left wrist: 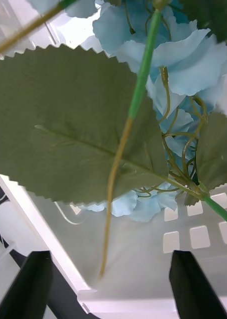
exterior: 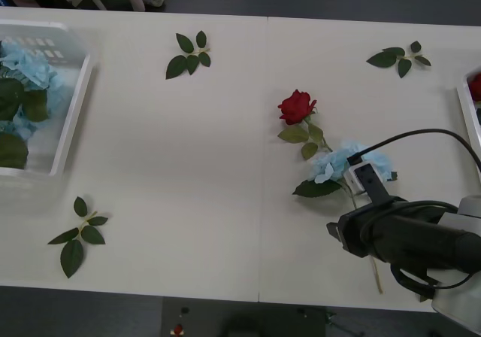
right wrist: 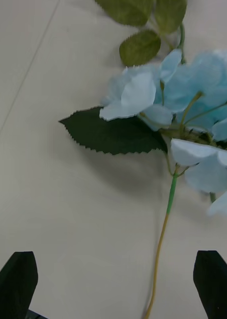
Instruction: Put the red flowers into the right box and the blue flowers into the left box
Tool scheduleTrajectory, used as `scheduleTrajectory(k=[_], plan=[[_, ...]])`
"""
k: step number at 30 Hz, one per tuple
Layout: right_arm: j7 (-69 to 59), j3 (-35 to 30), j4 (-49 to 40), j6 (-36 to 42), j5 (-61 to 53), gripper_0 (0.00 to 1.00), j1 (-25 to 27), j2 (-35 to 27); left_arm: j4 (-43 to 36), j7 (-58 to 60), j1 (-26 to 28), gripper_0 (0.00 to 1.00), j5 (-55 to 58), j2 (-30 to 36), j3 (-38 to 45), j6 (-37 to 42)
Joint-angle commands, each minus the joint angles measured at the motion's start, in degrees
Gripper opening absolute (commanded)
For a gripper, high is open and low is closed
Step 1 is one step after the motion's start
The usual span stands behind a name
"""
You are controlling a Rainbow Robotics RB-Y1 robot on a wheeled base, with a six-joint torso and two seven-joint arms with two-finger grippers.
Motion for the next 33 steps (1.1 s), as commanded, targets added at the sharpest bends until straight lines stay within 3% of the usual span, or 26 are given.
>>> scheduleTrajectory(k=[1, 4, 6, 14, 17, 20, 25, 31, 33], plan=[[-1.79, -2.39, 2.34, -1.94, 1.95, 0.92, 0.17, 2.29, -0.6, -1.25, -1.59, 0.88, 2.12, 3.07, 0.82, -0.44], [-1.61, -2.57, 5.24, -2.55, 3.8, 0.92, 0.17, 4.22, -1.39, -3.36, -1.59, 0.99, 7.21, 4.74, 0.82, -0.44], [-1.61, -2.57, 6.91, -3.61, 4.24, 0.92, 0.17, 5.01, -2.36, -5.38, -1.59, 1.0, 10.73, 6.33, 0.82, -0.35], [-0.38, -2.04, 14.9, -7.83, 6.0, 0.91, 0.17, 7.82, -4.73, -22.78, -1.59, 1.0, 49.75, 15.64, 1.88, 6.94], [-0.12, -1.34, 16.93, -9.23, 6.44, 0.91, 0.17, 8.18, -3.41, -28.81, -1.59, 1.0, 67.68, 15.73, 2.32, 15.03], [-0.03, -0.63, 18.77, -10.11, 7.67, 0.92, 0.17, 8.62, -4.9, -28.81, -1.59, 1.0, 75.77, 11.69, 3.11, 20.12], [0.5, -0.63, 22.2, -11.61, 8.46, 0.92, 0.17, 10.55, -11.15, -28.81, 2.37, 1.0, 68.74, 2.55, 9.96, 15.99], [1.11, -0.63, 26.15, -13.8, 9.42, 0.88, 0.17, 12.39, -32.33, -25.24, 16.08, 1.0, 45.36, -9.41, 24.2, 3.16], [1.38, -0.63, 26.59, -13.8, 9.6, 0.81, 0.17, 12.66, -40.06, -19.97, 20.82, 1.0, 37.45, -13.8, 27.81, 0.0]])
